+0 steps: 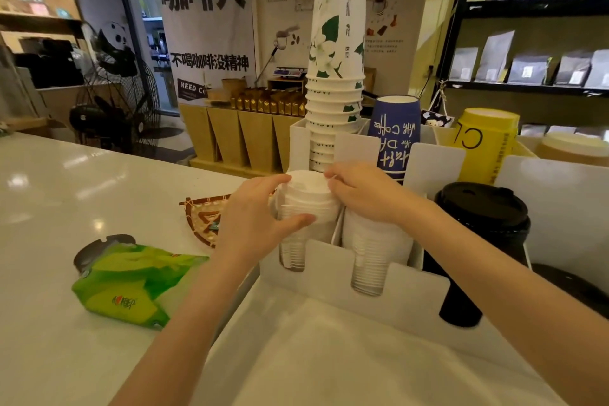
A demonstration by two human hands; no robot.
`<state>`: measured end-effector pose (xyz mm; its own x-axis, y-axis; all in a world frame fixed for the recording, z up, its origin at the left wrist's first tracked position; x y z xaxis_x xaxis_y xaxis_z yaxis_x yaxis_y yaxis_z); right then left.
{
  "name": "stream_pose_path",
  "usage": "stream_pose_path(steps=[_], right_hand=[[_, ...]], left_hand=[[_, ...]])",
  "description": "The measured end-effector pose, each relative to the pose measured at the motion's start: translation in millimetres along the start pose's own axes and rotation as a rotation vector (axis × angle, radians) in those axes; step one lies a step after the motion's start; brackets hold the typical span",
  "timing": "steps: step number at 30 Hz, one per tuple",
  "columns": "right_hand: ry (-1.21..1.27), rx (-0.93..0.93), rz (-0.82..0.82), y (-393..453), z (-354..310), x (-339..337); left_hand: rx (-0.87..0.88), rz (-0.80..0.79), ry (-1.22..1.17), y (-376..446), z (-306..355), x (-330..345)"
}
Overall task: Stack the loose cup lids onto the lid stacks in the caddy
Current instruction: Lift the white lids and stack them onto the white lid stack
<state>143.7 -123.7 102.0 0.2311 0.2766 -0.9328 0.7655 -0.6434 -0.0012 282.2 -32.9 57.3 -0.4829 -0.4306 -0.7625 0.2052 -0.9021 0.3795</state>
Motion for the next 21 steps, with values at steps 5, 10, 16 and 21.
stream_pose_path(steps=[5, 10, 16, 21], right_hand=[[-0.119, 0.061, -0.023, 6.5, 6.5, 10.7], [-0.154, 0.056, -0.039, 9.4, 3.7, 14.8], [-0.193, 0.049, -0.036, 11.2, 2.2, 17.8], [-0.280, 0.062, -0.009, 5.2, -0.8, 19.2]], left_hand=[[-0.023, -0.057, 0.147, 0.7, -3.2, 5.7], [-0.044, -0.076, 0.231, 2.4, -10.4, 10.5], [-0.020, -0.095, 0.209, 2.9, -9.4, 11.5], [-0.044, -0.170, 0.206, 3.0, -6.9, 9.4]])
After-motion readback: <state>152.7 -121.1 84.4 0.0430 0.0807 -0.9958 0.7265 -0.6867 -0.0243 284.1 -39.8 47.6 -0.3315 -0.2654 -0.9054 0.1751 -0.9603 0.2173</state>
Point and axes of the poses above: each hand's wrist, its own y-axis towards the middle knuckle, its own x-axis out of the palm, z = x × y, the point moved 1 cm from there along y, towards the middle knuckle, and after that the axes turned 14 degrees about -z, right-handed, at the moved point
